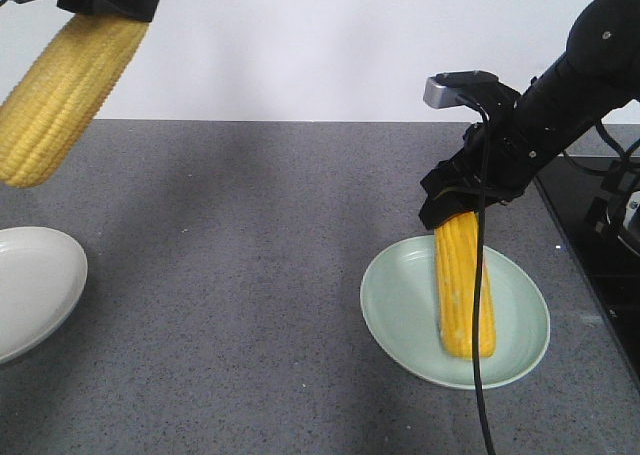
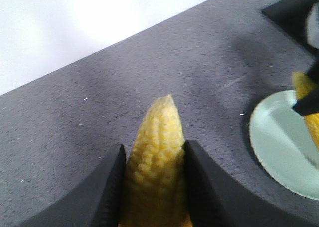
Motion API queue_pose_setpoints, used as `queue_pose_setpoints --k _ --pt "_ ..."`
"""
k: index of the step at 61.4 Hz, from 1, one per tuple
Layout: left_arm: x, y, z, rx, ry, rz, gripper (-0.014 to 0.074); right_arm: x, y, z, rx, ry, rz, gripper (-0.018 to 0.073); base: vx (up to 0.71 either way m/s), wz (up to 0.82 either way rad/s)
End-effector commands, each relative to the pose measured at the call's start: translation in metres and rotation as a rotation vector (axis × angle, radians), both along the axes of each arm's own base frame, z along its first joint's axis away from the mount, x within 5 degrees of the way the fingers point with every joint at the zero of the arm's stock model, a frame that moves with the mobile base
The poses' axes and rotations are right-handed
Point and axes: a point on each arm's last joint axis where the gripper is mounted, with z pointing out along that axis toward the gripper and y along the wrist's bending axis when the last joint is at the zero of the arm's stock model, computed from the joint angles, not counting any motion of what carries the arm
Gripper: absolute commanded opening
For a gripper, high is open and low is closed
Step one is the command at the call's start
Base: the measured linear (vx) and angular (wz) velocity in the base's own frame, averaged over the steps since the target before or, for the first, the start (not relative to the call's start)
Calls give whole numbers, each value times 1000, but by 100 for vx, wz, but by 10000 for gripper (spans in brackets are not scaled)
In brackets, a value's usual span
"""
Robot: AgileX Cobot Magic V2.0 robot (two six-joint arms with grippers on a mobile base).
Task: Distribute corn equally
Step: 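Lower the cob onto the green plate with the right gripper, then open the right gripper to release the cob and raise it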
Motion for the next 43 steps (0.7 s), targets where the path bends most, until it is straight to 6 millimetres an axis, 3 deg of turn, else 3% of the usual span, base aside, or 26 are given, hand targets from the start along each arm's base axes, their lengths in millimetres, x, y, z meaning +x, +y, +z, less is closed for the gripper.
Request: queue_pose_setpoints --k 1,9,26,34,43 --pt "-7 7 14 -28 -65 55 -7 -10 -4 21 -8 -13 -8 512 0 0" --pt "-4 9 13 -3 -70 76 -7 -9 -7 20 -49 -12 -24 563 0 0" --pt "2 13 9 52 -81 113 -7 -10 -7 21 -50 -19 -20 533 0 0" --pt "5 18 9 102 -99 159 -7 -16 -3 36 8 -80 24 439 0 0" --pt "7 27 11 158 -127 237 -7 -28 0 66 82 -222 29 239 0 0"
